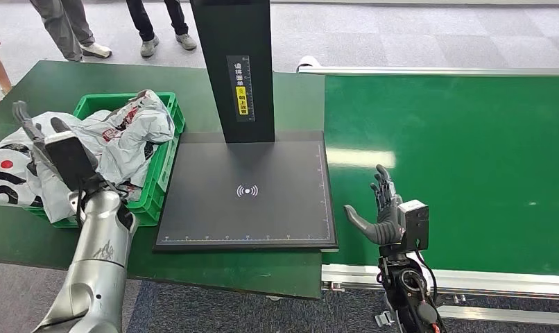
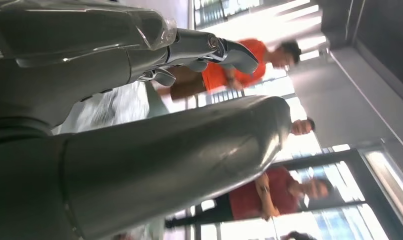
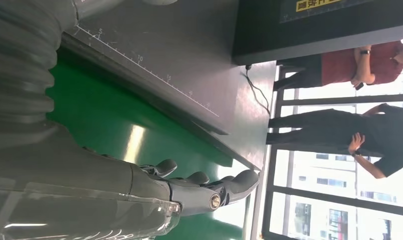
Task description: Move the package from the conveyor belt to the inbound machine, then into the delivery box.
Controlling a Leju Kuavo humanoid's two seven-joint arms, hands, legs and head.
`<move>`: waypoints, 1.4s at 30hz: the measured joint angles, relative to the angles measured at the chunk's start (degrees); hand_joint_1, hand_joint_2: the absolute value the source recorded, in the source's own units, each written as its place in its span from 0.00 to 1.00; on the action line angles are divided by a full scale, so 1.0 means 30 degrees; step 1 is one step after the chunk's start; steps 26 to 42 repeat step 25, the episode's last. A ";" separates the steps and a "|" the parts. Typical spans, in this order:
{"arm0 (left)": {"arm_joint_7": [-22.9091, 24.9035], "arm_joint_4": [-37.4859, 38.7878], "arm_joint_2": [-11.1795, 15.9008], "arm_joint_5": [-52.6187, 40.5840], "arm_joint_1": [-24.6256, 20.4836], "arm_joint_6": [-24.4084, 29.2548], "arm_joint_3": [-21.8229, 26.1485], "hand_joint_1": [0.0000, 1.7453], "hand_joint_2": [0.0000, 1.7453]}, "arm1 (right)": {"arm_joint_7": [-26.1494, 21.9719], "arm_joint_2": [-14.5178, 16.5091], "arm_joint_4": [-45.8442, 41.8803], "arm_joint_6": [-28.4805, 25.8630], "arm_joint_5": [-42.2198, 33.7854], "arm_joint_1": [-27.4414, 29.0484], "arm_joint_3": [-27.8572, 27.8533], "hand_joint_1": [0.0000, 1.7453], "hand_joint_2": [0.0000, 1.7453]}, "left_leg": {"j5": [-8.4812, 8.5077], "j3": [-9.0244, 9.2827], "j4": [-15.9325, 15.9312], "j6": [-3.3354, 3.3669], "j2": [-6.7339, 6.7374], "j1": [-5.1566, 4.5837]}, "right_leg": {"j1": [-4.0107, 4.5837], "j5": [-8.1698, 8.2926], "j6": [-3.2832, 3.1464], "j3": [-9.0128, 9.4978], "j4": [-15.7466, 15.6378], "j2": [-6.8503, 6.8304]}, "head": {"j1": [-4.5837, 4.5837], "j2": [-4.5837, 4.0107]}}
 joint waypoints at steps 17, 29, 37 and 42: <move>0.1716 -0.6827 0.0512 0.5077 0.5598 -0.7961 -0.8137 0.00 1.00 | -0.0499 -0.0137 -0.0892 0.0175 0.0417 0.0219 0.0029 0.00 1.00 | -0.0005 -0.0002 -0.0002 0.0004 0.0001 0.0000 | -0.0001 -0.0003 0.0002 -0.0002 -0.0005 -0.0011 | 0.0002 0.0000; 0.1865 -0.6428 0.0588 0.5663 0.6661 -1.2132 -0.9374 0.00 1.00 | -0.0470 0.0175 -0.1199 0.0355 0.0540 0.0237 0.0581 0.00 1.00 | -0.0007 -0.0003 -0.0004 0.0004 0.0004 0.0000 | -0.0001 -0.0005 0.0000 -0.0006 -0.0005 -0.0011 | -0.0004 0.0000; 0.1865 -0.6428 0.0588 0.5663 0.6661 -1.2132 -0.9374 0.00 1.00 | -0.0470 0.0175 -0.1199 0.0355 0.0540 0.0237 0.0581 0.00 1.00 | -0.0007 -0.0003 -0.0004 0.0004 0.0004 0.0000 | -0.0001 -0.0005 0.0000 -0.0006 -0.0005 -0.0011 | -0.0004 0.0000; 0.1865 -0.6428 0.0588 0.5663 0.6661 -1.2132 -0.9374 0.00 1.00 | -0.0470 0.0175 -0.1199 0.0355 0.0540 0.0237 0.0581 0.00 1.00 | -0.0007 -0.0003 -0.0004 0.0004 0.0004 0.0000 | -0.0001 -0.0005 0.0000 -0.0006 -0.0005 -0.0011 | -0.0004 0.0000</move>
